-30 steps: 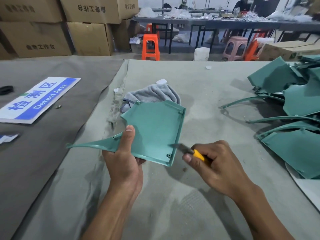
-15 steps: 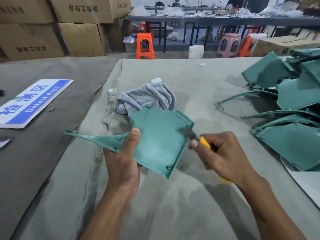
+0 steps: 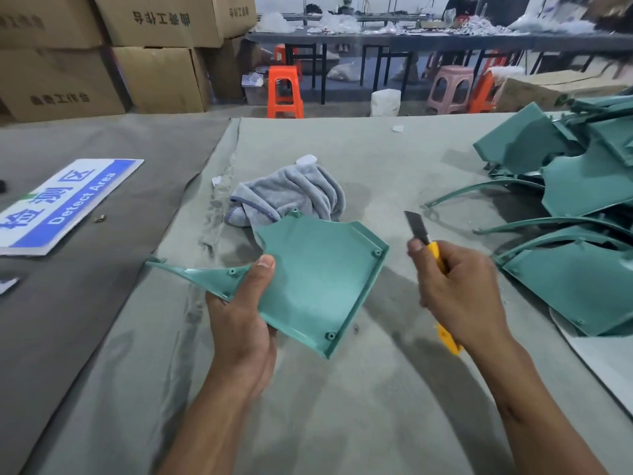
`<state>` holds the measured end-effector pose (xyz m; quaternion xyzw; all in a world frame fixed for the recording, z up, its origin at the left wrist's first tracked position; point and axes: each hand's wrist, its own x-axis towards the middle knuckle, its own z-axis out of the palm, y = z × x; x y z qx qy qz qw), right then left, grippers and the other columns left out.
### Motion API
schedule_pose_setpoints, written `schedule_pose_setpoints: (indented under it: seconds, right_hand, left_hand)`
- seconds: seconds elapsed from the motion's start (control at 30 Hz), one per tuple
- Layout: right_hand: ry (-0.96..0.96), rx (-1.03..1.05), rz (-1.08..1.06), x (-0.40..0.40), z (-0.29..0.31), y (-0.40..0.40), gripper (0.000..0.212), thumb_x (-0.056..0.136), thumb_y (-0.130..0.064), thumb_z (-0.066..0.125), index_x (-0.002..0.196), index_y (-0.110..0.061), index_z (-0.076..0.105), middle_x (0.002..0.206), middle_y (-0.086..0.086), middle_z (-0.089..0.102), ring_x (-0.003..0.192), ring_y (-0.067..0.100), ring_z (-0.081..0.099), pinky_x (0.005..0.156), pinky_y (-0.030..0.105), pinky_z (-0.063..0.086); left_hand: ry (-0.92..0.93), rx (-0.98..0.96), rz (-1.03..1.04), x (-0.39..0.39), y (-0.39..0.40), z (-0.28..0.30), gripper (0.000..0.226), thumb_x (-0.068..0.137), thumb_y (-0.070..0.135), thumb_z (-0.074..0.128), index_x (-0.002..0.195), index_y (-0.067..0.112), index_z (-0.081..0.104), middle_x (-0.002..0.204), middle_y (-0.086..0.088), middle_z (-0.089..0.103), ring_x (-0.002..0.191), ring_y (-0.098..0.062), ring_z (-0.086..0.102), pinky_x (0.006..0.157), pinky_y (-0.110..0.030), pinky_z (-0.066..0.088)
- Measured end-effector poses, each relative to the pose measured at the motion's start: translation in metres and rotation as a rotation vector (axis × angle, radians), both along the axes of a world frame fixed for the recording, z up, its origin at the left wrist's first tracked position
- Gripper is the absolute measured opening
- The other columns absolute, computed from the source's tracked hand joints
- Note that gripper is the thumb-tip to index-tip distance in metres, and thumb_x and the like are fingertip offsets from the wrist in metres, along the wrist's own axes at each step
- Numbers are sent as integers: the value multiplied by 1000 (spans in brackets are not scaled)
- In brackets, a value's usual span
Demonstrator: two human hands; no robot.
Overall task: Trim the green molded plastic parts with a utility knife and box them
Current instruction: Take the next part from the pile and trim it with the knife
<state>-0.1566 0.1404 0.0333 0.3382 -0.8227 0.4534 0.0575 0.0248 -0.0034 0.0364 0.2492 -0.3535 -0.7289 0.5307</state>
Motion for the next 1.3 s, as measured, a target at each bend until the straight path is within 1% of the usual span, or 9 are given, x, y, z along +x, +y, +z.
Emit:
schedule_pose_setpoints:
  seconds: [0.2,0.37,0.47,0.57,0.67,0.9,1.0,1.1,1.3]
  right_hand:
    - [66,571,-302,-12,-13,5,39,103,-53,46,86,-19,54,83,1,48,77,34,53,64,39,37]
    - [16,805,-324,-10,-12,2,56,99,-56,53,123,-6,63,126,13,43,124,41,44,98,50,41]
    - [172,230,-160,-3,-6,-2,55,100,-55,53,118,-7,74,117,10,63,114,32,56,98,38,46]
    - [-472,-449,363,13,4,-9,61,88,-73,63,82,-14,80,76,16,68,68,24,67,61,33,52]
    - [-887,-487,731,29,2,-16,48,73,-63,85,90,-18,81,84,11,74,66,22,70,52,32,53]
    - [-695,-745,521,52,-9,-30,38,80,-51,85,104,-22,83,107,3,81,96,26,78,72,42,63]
    - [-163,-772,245,53,-7,-28,10,97,-34,73,97,-27,80,98,-13,79,92,6,75,75,29,60]
    - [306,-642,45,51,-8,-24,16,98,-11,65,109,-3,75,103,5,72,100,1,65,83,28,52]
    - [365,-217,512,66,-9,-31,61,87,-9,69,147,-8,57,152,1,56,140,22,53,112,38,45]
  left_hand:
    - [-20,24,33,-2,0,0,53,71,17,75,123,14,65,101,3,78,87,-13,75,67,-28,59]
    - [-61,3,-53,1,2,-5,35,64,19,83,98,18,76,88,-1,78,75,-16,74,59,-29,57]
    - [-105,-77,-118,0,3,-5,12,68,21,83,80,20,81,83,-3,78,75,-18,74,62,-30,58]
    - [-104,-78,-121,-2,1,-4,11,70,23,84,80,21,82,85,-2,78,77,-17,74,66,-30,58]
    - [-107,-72,-114,-1,1,-2,25,65,35,85,87,23,82,92,-4,79,82,-18,76,69,-30,59]
    - [-233,-134,-74,-5,1,-5,22,78,42,78,84,21,76,74,-2,71,62,-17,63,47,-28,47]
    - [-183,-184,-119,-4,3,-6,43,80,39,78,113,15,69,104,-8,77,97,-23,74,67,-32,59]
    - [-150,-235,-345,-4,11,-6,51,78,40,78,123,20,69,131,-6,69,125,-28,64,94,-51,57]
    - [150,25,-736,-1,33,1,78,78,40,86,140,4,56,138,-20,61,123,-34,62,100,-49,54]
